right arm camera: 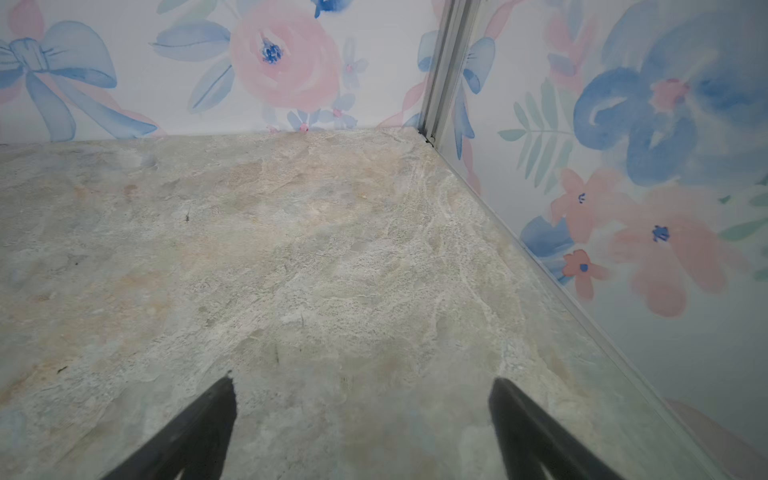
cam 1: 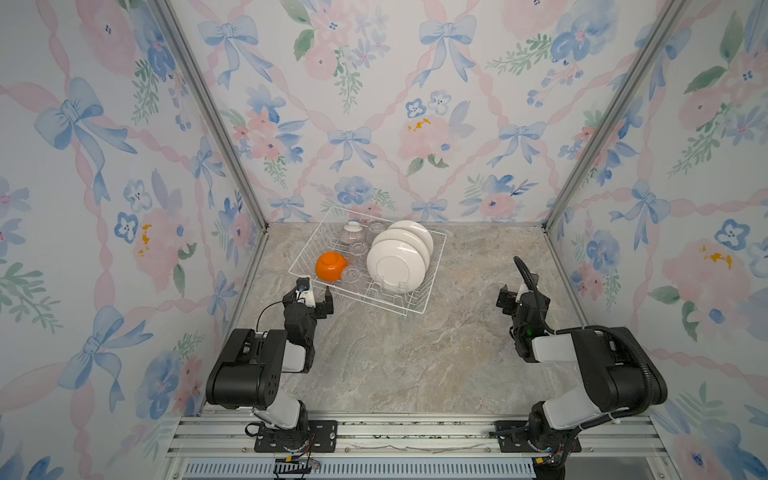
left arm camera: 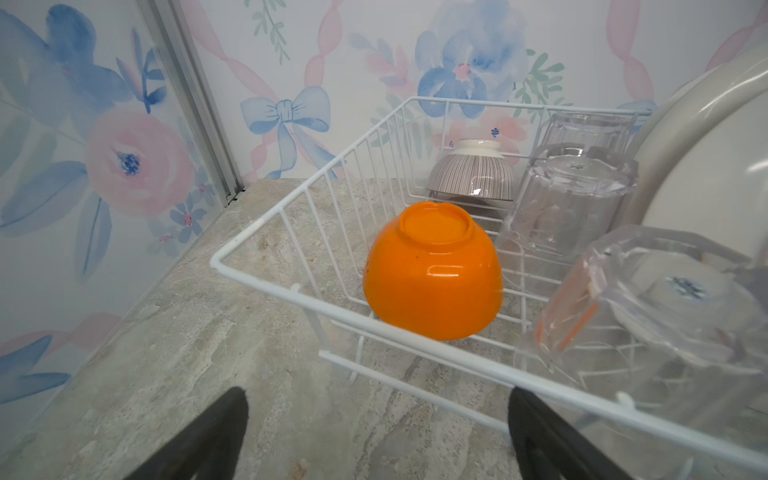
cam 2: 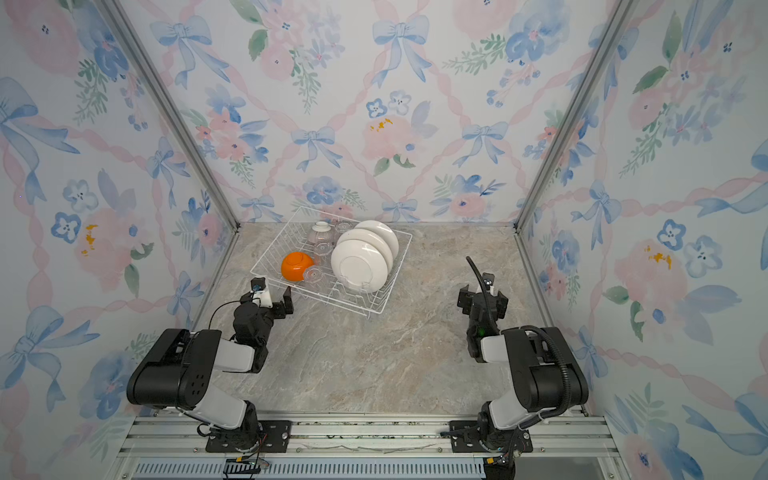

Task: Unload the mixed dishes from the dish rack

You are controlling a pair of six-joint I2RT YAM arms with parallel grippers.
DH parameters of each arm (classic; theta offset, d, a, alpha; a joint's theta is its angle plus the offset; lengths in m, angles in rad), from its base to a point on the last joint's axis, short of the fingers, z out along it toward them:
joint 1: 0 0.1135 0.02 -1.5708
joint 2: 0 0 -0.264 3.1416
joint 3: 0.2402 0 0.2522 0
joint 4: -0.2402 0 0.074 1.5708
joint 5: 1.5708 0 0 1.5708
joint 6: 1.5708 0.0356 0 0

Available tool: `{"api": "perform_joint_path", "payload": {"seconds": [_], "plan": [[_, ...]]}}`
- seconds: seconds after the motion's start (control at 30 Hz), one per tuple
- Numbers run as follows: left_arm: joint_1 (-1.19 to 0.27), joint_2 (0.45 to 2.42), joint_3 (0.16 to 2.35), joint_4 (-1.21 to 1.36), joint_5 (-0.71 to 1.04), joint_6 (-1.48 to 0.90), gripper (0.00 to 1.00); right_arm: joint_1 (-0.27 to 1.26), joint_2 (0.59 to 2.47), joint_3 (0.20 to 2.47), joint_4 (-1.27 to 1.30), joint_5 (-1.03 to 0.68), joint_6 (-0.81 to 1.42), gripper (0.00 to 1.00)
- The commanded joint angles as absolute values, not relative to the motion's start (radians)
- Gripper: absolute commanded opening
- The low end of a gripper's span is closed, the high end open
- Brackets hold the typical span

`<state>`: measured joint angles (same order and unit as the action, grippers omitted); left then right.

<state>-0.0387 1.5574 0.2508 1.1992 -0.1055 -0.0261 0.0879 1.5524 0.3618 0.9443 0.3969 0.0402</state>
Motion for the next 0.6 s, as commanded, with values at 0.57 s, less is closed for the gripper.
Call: {"api": "perform_joint_path", "payload": {"seconds": [0.57], "plan": [[-0.037,1.568,0.248,1.194,-0.094,-0.019,0.98,0.092,1.548,0.370,0.950,0.387,0.044,0.97]]}}
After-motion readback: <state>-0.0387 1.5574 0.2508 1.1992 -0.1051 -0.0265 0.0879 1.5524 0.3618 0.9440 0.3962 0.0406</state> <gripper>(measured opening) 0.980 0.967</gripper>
